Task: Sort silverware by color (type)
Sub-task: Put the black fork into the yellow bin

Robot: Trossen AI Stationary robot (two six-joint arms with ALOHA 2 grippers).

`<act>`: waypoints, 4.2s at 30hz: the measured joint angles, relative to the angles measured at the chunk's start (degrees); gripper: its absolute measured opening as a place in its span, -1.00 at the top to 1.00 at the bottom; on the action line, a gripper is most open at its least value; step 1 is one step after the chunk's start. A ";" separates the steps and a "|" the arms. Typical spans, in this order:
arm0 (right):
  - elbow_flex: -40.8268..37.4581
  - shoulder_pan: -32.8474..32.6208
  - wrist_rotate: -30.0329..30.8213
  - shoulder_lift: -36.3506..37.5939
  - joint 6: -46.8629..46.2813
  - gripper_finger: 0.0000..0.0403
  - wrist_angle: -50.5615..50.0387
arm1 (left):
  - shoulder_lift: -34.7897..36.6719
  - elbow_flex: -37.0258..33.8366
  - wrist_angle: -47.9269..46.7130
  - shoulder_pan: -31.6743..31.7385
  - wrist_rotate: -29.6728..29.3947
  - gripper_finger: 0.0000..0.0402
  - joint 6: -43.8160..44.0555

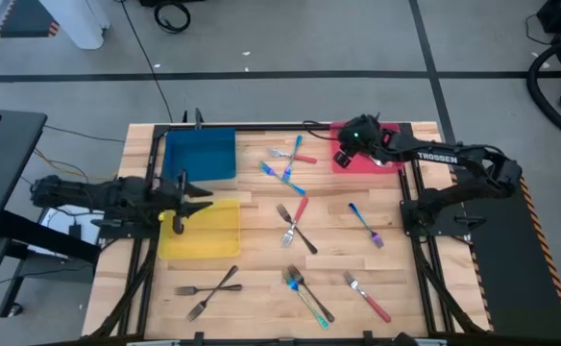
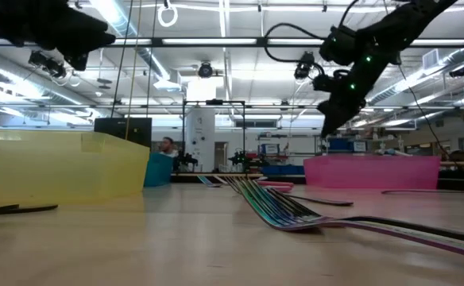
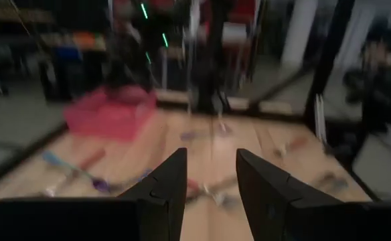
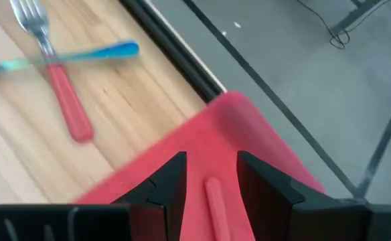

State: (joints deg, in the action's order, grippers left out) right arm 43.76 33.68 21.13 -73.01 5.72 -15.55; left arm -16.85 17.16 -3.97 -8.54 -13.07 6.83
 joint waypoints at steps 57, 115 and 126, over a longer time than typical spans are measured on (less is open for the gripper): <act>3.92 -3.68 -6.62 0.00 -6.60 0.30 -7.64 | -68.42 21.27 -12.69 -41.65 5.64 0.35 58.32; 3.88 -3.66 -13.04 0.02 -7.12 0.30 -8.24 | -50.17 21.12 -19.16 -34.21 7.13 0.99 51.82; 3.88 -3.68 -16.70 0.02 -7.12 0.30 -5.31 | -35.86 21.19 -41.23 -21.84 7.15 0.99 45.96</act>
State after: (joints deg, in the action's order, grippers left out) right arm 47.64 30.00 4.43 -72.99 -1.41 -20.87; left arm -52.71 38.35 -45.20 -30.38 -5.91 52.79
